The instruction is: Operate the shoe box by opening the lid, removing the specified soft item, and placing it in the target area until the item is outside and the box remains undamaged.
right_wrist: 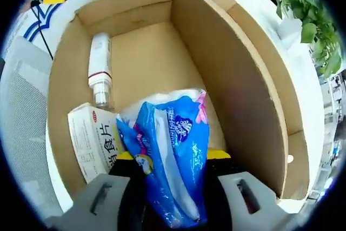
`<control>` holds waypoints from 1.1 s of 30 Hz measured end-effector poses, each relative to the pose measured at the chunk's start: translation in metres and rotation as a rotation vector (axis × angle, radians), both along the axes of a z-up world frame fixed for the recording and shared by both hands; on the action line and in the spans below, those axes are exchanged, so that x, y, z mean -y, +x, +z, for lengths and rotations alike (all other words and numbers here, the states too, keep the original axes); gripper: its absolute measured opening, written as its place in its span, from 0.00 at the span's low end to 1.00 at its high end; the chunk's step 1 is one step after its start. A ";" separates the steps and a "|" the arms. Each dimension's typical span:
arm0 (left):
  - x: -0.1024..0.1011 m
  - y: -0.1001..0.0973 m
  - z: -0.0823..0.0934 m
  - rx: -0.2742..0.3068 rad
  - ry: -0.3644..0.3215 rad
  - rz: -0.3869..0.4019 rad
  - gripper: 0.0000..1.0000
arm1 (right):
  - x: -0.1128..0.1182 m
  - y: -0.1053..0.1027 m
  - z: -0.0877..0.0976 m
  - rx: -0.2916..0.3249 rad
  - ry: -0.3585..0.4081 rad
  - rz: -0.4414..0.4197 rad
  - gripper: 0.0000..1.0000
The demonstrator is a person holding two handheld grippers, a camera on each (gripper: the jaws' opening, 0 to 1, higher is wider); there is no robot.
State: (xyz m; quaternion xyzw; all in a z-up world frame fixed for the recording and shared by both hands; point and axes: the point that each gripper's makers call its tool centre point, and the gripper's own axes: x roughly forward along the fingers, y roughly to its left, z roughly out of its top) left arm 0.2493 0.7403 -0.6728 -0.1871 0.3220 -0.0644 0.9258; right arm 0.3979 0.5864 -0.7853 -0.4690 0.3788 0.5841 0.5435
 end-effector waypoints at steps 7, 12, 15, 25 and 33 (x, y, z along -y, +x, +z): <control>0.011 0.002 0.009 0.008 -0.001 -0.012 0.30 | -0.004 -0.006 0.014 0.013 0.049 -0.049 0.29; 0.014 0.004 0.016 0.018 -0.007 -0.006 0.30 | -0.012 -0.012 0.028 0.024 0.114 -0.075 0.28; 0.017 0.006 0.018 0.023 -0.007 -0.011 0.30 | -0.010 -0.010 0.032 0.023 0.123 -0.078 0.28; 0.024 0.011 0.023 0.035 -0.003 -0.033 0.31 | -0.007 -0.005 0.055 0.030 0.156 -0.060 0.28; 0.032 0.015 0.027 0.041 0.002 -0.052 0.31 | -0.010 -0.001 0.083 0.059 0.204 -0.040 0.28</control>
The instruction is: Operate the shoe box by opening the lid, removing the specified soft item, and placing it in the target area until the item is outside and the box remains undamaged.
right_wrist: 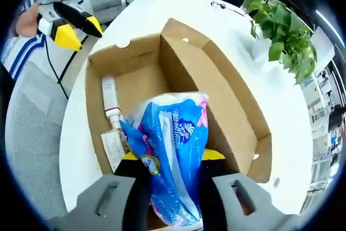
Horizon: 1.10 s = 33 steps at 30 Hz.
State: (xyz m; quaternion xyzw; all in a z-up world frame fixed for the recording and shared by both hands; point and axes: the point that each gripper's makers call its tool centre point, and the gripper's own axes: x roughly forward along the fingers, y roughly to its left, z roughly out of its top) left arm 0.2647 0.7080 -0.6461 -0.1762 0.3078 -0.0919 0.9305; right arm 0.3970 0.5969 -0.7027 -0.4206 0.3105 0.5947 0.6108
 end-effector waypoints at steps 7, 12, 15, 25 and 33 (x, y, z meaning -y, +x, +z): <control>0.004 0.002 0.004 0.006 0.006 -0.012 0.31 | 0.001 0.002 0.022 0.027 0.030 0.010 0.28; 0.011 0.004 0.007 0.010 0.013 -0.029 0.31 | 0.005 0.004 0.039 0.061 0.053 0.016 0.28; 0.015 0.006 0.008 0.013 0.016 -0.037 0.31 | 0.010 0.005 0.047 0.080 0.060 0.015 0.28; 0.037 0.011 0.015 0.019 0.028 -0.084 0.31 | 0.043 0.015 0.059 0.130 0.048 -0.012 0.29; 0.050 0.017 0.019 0.023 0.041 -0.118 0.32 | 0.081 0.020 0.058 0.136 0.038 -0.071 0.29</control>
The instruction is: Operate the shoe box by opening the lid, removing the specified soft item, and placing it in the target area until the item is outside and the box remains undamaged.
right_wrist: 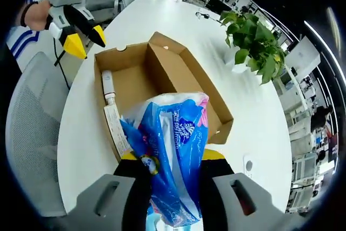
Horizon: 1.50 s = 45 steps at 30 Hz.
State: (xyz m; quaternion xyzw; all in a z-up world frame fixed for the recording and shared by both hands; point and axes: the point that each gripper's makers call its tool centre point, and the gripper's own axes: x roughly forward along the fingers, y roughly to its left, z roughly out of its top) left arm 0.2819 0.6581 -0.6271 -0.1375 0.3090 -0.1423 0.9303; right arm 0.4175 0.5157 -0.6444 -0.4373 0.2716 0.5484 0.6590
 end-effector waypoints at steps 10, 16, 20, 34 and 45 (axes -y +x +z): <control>0.018 0.007 0.001 -0.004 0.014 -0.041 0.32 | 0.049 0.002 -0.007 -0.013 -0.009 -0.076 0.29; 0.035 0.017 0.005 0.001 0.022 -0.076 0.32 | 0.083 0.002 -0.012 -0.022 -0.015 -0.132 0.29; 0.048 0.021 0.006 0.000 0.031 -0.110 0.32 | 0.103 -0.001 -0.015 -0.024 -0.022 -0.157 0.29; 0.082 0.028 0.006 -0.005 0.039 -0.167 0.32 | 0.181 -0.006 -0.025 -0.041 -0.035 -0.276 0.29; 0.106 0.032 0.005 -0.008 0.046 -0.205 0.32 | 0.233 -0.015 -0.033 -0.054 -0.044 -0.355 0.29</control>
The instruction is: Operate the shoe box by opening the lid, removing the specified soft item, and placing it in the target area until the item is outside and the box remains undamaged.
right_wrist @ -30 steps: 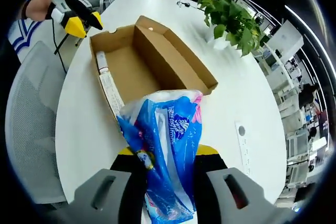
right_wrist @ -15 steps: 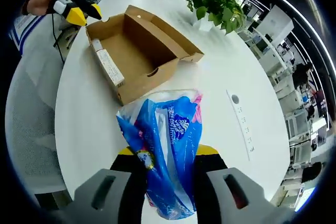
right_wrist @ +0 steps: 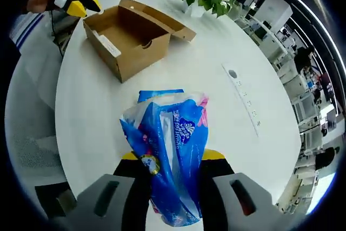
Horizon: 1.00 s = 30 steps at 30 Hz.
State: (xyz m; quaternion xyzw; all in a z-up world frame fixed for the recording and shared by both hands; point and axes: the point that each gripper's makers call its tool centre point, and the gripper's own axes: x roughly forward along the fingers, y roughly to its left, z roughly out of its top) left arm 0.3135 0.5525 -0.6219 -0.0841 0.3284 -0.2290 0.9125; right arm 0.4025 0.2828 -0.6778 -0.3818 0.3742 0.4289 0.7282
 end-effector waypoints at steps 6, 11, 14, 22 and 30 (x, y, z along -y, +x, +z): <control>0.013 0.001 -0.001 -0.003 0.004 -0.020 0.32 | 0.027 -0.006 -0.006 -0.009 -0.008 -0.036 0.29; 0.024 0.003 -0.002 -0.006 0.008 -0.034 0.32 | 0.050 -0.012 -0.010 -0.016 -0.014 -0.068 0.29; 0.030 0.003 -0.003 -0.006 0.008 -0.043 0.32 | 0.060 -0.015 -0.012 -0.021 -0.015 -0.085 0.29; 0.037 0.002 -0.009 -0.013 0.010 -0.054 0.32 | 0.091 -0.020 -0.023 -0.037 -0.025 -0.131 0.29; 0.038 0.001 -0.011 -0.023 0.017 -0.050 0.32 | 0.110 -0.022 -0.035 -0.062 -0.032 -0.169 0.29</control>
